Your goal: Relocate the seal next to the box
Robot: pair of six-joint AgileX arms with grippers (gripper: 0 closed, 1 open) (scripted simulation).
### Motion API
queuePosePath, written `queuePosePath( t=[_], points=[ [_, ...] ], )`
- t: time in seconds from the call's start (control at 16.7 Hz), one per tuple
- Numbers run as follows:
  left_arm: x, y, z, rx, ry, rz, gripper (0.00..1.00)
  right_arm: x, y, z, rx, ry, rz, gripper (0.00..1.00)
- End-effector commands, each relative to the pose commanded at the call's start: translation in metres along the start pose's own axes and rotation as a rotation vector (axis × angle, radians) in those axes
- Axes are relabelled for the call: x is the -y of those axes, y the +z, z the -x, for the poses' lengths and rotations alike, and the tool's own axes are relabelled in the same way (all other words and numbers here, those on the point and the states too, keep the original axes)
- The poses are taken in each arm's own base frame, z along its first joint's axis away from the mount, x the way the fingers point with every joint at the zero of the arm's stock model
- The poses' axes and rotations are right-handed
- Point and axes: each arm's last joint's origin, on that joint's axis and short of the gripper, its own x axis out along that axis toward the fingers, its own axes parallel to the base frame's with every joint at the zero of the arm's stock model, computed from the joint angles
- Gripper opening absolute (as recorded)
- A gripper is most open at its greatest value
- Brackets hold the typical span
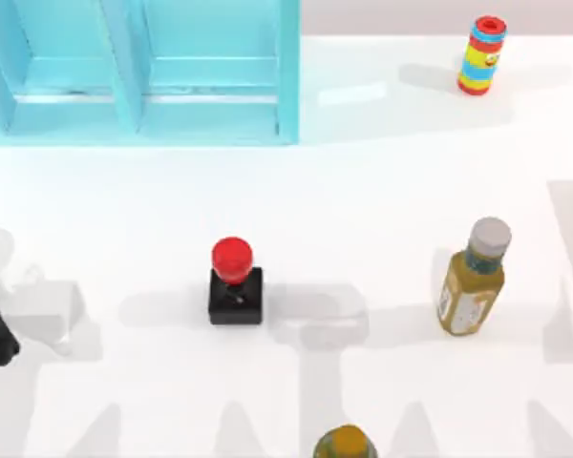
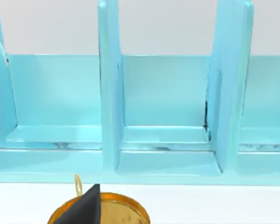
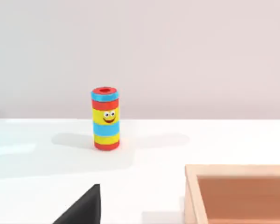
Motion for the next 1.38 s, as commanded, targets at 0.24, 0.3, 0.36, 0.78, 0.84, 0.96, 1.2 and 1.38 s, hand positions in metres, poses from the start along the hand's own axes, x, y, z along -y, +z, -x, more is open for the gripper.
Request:
queuePosePath(
  t=[0.24, 0.3, 0.36, 0.78, 0.84, 0.96, 1.2, 1.38],
  points=[
    [0.000, 0.000, 0.000, 0.000, 0.000, 0.000, 1.00, -0.001, 0.005, 0.000, -0.016, 0.008, -0.010, 1.00],
    [0.000, 0.000, 0.000, 0.000, 0.000, 0.000, 1.00, -0.002, 0.011, 0.000, -0.032, 0.016, -0.019, 1.00],
    [0.000, 0.000, 0.000, 0.000, 0.000, 0.000, 1.00, -0.004, 0.018, -0.001, -0.054, 0.026, -0.032, 1.00],
    [0.000, 0.000, 0.000, 0.000, 0.000, 0.000, 1.00, -0.029, 0.108, -0.031, -0.351, 0.133, -0.162, 1.00],
    [0.000, 0.000, 0.000, 0.000, 0.000, 0.000, 1.00, -0.037, 0.123, -0.041, -0.409, 0.147, -0.179, 1.00],
    [0.000, 0.000, 0.000, 0.000, 0.000, 0.000, 1.00, -0.056, 0.150, -0.065, -0.531, 0.170, -0.207, 1.00],
    [0.000, 0.000, 0.000, 0.000, 0.000, 0.000, 1.00, -0.117, 0.187, -0.123, -0.785, 0.187, -0.230, 1.00],
    [0.000, 0.000, 0.000, 0.000, 0.000, 0.000, 1.00, -0.178, 0.193, -0.162, -0.961, 0.173, -0.214, 1.00]
  ],
)
